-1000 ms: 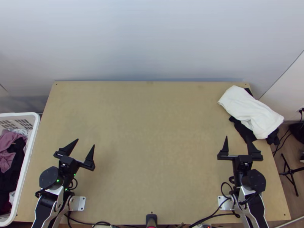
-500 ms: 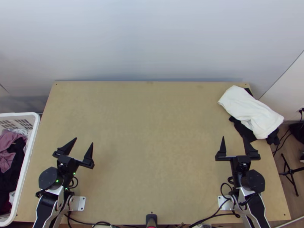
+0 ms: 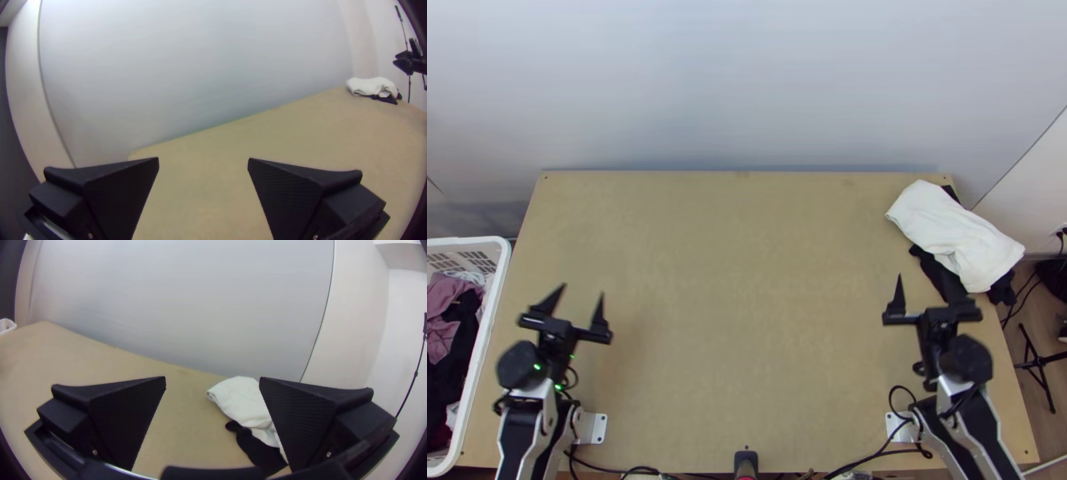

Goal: Fold the t-shirt

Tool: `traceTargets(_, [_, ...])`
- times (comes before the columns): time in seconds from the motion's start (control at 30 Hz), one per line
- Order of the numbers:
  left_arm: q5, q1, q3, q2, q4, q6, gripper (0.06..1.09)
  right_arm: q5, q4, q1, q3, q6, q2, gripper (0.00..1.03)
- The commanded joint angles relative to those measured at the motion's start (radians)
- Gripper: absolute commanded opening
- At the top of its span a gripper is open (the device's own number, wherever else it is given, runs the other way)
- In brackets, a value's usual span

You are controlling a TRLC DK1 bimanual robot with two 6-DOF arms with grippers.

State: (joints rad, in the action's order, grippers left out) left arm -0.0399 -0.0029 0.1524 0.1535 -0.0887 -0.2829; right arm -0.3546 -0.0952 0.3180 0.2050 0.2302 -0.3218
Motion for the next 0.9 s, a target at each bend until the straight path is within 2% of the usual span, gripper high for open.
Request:
traceTargets(0.0, [-0.017, 0.3, 0.265, 0.222, -0.16, -0.094, 1.03, -0.066, 0.04, -0.023, 0.335, -0.005, -0.263, 0.99])
traceTargets(0.03, [-0.017, 0.351, 0.312, 0.239, -0.203, -0.124, 1.03, -0.092, 0.063, -0.022, 0.398, 0.003, -0.283, 0.99])
traceTargets(0.1, [-0.017, 0.423, 0.392, 0.271, -0.286, -0.179, 1.03, -0.231, 0.153, -0.013, 0.533, 0.004, -0.365, 0.98])
traceTargets(0.13, [-0.017, 0.474, 0.42, 0.278, -0.309, -0.213, 1.03, -0.273, 0.195, -0.002, 0.585, 0.001, -0.39, 0.98])
traceTargets(0.27, [-0.017, 0.659, 0.493, 0.339, -0.336, -0.364, 1.01, -0.285, 0.357, 0.007, 0.714, 0.0, -0.453, 0.98])
traceTargets(0.4, [-0.018, 0.802, 0.608, 0.511, -0.421, -0.414, 1.01, -0.28, 0.557, 0.038, 0.814, -0.088, -0.517, 0.98])
traceTargets(0.5, [-0.017, 0.906, 0.687, 0.644, -0.447, -0.409, 1.01, -0.238, 0.643, 0.05, 0.884, -0.14, -0.536, 0.98])
traceTargets(0.67, [-0.023, 1.035, 0.799, 0.86, -0.554, -0.391, 1.01, -0.224, 0.874, 0.078, 1.042, -0.253, -0.652, 0.98])
traceTargets(0.87, [-0.066, 1.13, 0.825, 1.064, -0.549, -0.438, 1.01, 0.002, 1.0, 0.079, 1.269, -0.365, -0.803, 0.93])
